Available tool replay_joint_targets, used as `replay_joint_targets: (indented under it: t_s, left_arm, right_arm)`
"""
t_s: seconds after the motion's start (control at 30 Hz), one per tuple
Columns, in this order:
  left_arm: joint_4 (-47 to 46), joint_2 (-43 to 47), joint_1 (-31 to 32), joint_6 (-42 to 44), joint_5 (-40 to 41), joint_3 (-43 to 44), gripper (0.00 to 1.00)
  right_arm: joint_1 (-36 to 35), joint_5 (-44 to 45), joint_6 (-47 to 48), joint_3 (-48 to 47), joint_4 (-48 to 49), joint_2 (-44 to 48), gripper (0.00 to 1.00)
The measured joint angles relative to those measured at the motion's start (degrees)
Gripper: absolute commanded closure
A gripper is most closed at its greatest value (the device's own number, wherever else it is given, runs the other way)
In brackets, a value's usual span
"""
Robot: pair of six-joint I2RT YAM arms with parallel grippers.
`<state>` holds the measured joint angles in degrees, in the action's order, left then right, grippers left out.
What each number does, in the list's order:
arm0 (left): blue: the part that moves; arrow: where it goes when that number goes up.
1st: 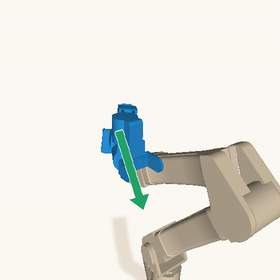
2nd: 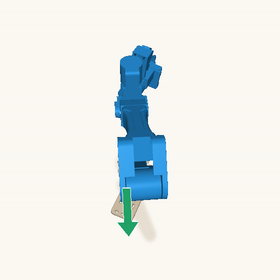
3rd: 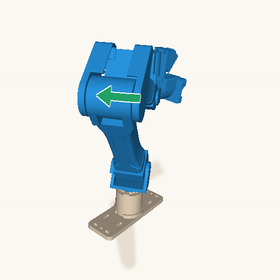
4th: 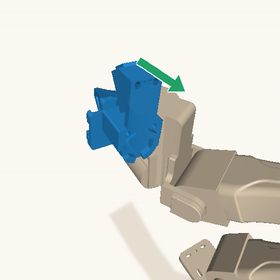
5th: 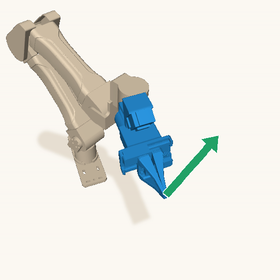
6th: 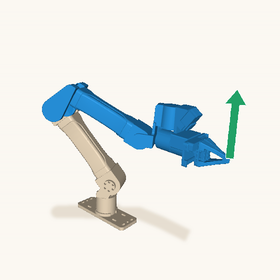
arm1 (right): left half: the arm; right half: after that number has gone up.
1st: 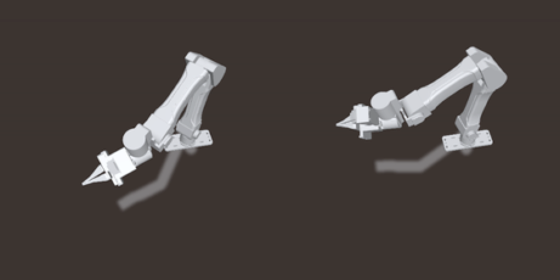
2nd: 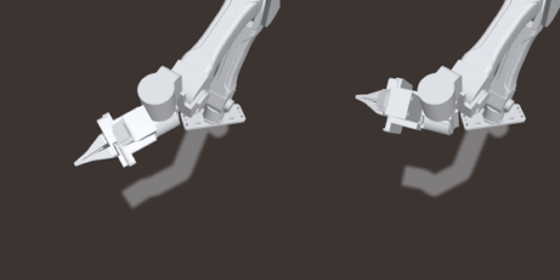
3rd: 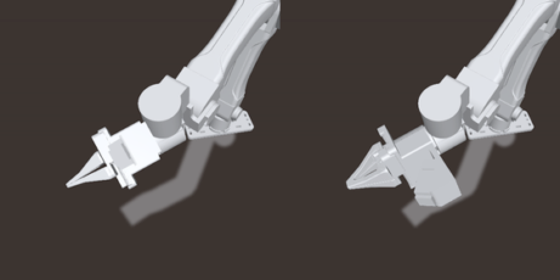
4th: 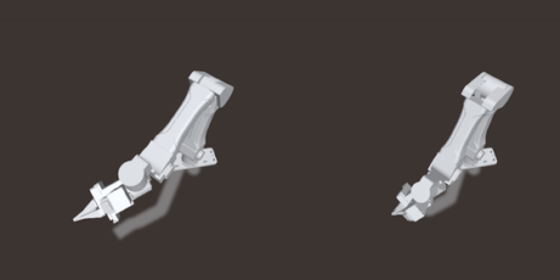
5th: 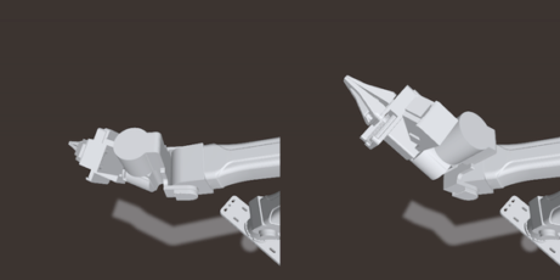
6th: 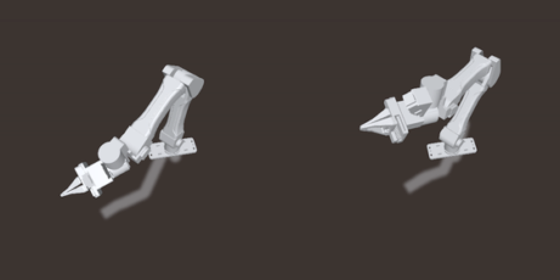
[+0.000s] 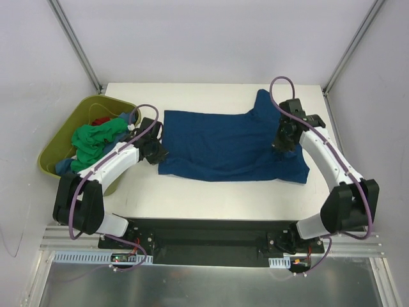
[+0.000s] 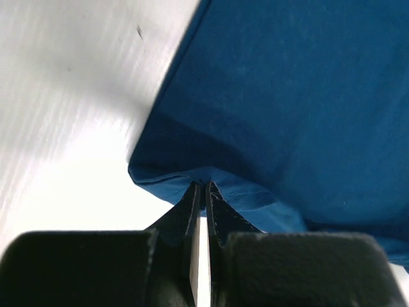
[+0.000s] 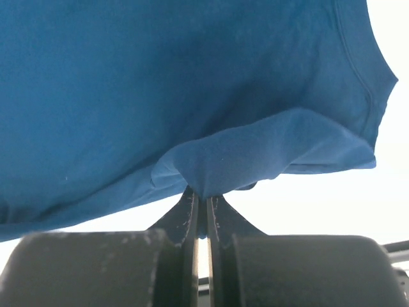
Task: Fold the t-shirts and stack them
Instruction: Fold the flattened tshirt in 1/3 of the way
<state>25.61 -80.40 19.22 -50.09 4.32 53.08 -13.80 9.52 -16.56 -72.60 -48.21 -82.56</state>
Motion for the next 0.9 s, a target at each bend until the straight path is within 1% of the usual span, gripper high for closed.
replay_joint_targets:
  t_s: [0.27, 0.53, 0.73, 0.9]
  left_arm:
    - [0.0, -6.9, -1.4, 1.5, 0.9, 5.6, 1.00]
    - [-0.9, -10.8, -2.5, 3.0, 2.1, 7.8, 1.00]
    - [-1.2, -10.8, -2.5, 3.0, 2.1, 7.8, 1.00]
    - [-0.9, -5.2, -2.5, 2.8, 2.1, 2.7, 1.00]
  right_arm:
    - [2.5, -2.8, 2.3, -6.1, 1.7, -10.1, 0.99]
    - [4.0, -3.3, 3.6, -12.2, 2.4, -17.4, 1.00]
    - [4.6, -2.8, 3.8, -12.0, 2.6, -17.1, 1.00]
    - [4.7, -1.7, 3.8, -5.4, 2.1, -9.5, 0.99]
